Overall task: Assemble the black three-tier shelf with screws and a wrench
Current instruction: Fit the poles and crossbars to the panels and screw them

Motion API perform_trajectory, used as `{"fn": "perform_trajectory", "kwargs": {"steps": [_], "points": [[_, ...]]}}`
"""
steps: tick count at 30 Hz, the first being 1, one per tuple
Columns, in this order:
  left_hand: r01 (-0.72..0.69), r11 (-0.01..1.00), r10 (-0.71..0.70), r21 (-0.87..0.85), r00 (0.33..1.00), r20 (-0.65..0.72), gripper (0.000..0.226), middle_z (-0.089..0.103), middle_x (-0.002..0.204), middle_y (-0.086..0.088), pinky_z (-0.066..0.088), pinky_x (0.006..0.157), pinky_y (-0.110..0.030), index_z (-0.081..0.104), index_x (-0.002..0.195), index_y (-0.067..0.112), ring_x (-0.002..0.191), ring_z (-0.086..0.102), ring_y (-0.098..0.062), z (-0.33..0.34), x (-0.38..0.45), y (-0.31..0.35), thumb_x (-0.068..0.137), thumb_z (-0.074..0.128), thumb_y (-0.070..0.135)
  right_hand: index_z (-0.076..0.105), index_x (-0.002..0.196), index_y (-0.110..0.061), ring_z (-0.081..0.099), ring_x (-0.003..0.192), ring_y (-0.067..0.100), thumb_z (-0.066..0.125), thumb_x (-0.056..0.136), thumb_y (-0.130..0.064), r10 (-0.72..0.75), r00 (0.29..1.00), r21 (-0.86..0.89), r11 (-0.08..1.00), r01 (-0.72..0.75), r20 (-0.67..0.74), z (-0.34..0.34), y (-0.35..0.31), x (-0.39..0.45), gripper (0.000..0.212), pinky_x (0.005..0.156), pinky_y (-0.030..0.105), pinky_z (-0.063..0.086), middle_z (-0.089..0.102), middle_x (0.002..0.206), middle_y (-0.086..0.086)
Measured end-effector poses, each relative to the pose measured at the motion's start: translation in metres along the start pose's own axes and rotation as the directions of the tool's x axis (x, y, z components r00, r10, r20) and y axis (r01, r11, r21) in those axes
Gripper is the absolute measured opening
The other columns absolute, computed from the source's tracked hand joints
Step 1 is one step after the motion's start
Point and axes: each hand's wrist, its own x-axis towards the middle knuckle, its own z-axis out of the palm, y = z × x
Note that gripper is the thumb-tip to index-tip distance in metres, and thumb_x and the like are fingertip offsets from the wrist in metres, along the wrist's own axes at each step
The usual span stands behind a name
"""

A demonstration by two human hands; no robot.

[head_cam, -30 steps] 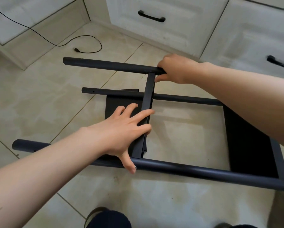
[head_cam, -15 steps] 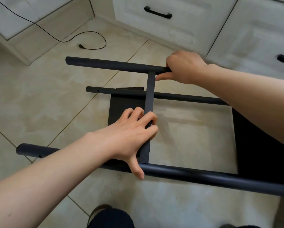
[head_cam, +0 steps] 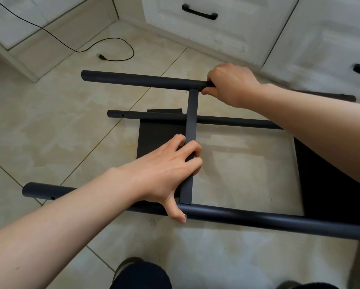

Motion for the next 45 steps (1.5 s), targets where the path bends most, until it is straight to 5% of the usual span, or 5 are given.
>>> {"fn": "perform_trajectory", "kwargs": {"steps": [10,13,20,32,45], "points": [[0.031,0.999,-0.031,-0.042,0.999,-0.017,0.098,0.017,0.15,0.002,0.031,0.112,-0.034,0.044,0.122,0.026,0.135,0.017,-0.026,0.002,-0.005,-0.001,0.047,0.055,0.087,0.063,0.106,-0.003,0.051,0.082,0.031,0.055,0.099,-0.031,-0.014,1.0,0.006,1.0,0.013,0.006,0.007,-0.003,-0.004,0.03,0.063,0.037,0.037,0.056,0.102,0.014],[0.123,0.978,-0.123,-0.168,0.992,0.01,0.137,-0.034,0.16,0.01,-0.014,0.122,-0.035,0.0,0.159,0.033,0.15,-0.025,-0.013,0.01,-0.011,-0.002,0.048,0.057,0.089,0.061,0.108,-0.001,0.041,0.082,0.026,0.05,0.099,-0.025,-0.019,0.999,0.018,1.0,0.019,-0.046,0.009,-0.007,-0.012,0.027,0.065,0.037,0.034,0.053,0.104,0.015],[0.166,0.953,-0.165,-0.252,0.986,0.026,0.147,-0.048,0.151,0.021,-0.024,0.115,-0.023,-0.036,0.15,0.03,0.143,-0.035,0.003,0.023,-0.017,0.001,0.059,0.069,0.078,0.043,0.143,-0.001,0.05,0.105,0.03,0.031,0.101,-0.006,0.066,0.997,0.488,0.872,-0.037,-0.043,0.02,-0.024,-0.06,0.044,0.077,0.021,0.029,0.05,0.11,0.014],[0.139,0.788,-0.173,-0.6,0.985,0.0,0.124,-0.029,0.155,0.038,0.005,0.124,-0.036,-0.016,0.153,0.05,0.144,-0.015,0.017,0.031,-0.031,0.012,0.07,0.076,0.058,0.058,0.109,-0.005,0.072,0.09,0.017,0.053,0.1,-0.012,-0.253,0.775,0.81,0.071,-0.582,0.579,0.051,-0.038,-0.164,0.012,0.07,0.022,0.054,0.076,0.1,0.009],[0.127,0.743,-0.201,-0.657,0.979,-0.037,0.122,-0.019,0.157,0.04,0.015,0.114,-0.026,-0.009,0.152,0.058,0.147,-0.001,0.014,0.036,-0.032,0.011,0.06,0.072,0.064,0.072,0.099,-0.008,0.068,0.077,0.009,0.07,0.088,-0.006,-0.318,0.745,0.794,0.039,-0.607,0.586,0.064,-0.047,-0.172,0.011,0.068,0.02,0.055,0.075,0.085,0.005]]}}
